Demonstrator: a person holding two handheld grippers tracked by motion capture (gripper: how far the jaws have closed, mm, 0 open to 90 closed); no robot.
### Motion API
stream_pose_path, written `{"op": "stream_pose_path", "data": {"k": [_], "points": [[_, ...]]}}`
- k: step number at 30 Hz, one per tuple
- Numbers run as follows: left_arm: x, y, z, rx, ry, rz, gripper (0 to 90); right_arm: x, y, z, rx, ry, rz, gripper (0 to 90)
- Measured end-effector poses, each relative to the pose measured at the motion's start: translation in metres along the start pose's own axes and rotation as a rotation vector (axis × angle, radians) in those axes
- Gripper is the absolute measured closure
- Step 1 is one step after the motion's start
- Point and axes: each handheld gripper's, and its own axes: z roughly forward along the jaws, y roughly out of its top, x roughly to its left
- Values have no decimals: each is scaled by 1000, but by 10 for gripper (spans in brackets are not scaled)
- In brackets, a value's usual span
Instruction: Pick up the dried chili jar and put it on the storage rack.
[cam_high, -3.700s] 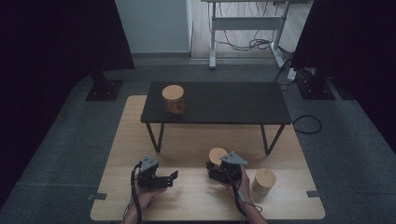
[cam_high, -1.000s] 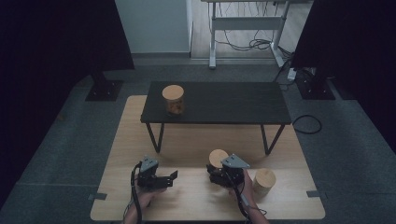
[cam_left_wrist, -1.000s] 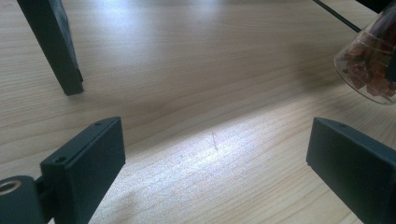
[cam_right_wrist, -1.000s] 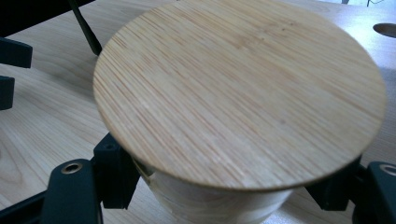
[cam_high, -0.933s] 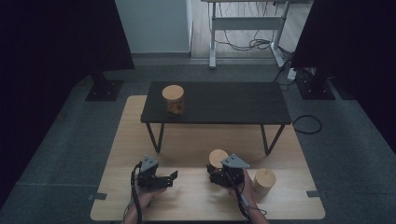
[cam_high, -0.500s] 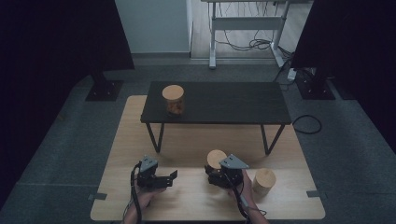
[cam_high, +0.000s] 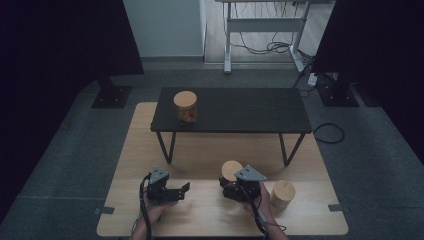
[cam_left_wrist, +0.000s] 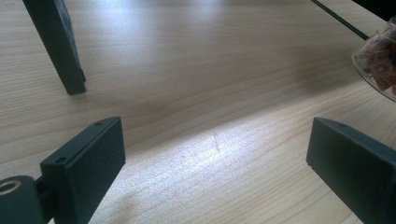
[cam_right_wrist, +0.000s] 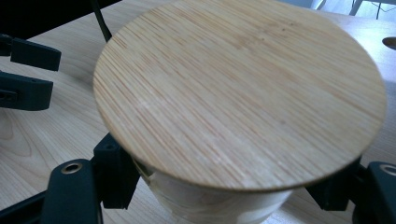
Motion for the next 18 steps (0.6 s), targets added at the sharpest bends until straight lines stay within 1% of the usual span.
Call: {"op": "stream_pose_path", "data": {"k": [5,11,18], "points": [[0,0,1,3,0,0,41,-1,1,-2,-1,3,0,249],[1,0,0,2,-4,-7,41,0,2,-4,-1,10,-12,249],[1,0,0,2,-2,-9,41,0,5,-6,-5,13,-11,248]]}}
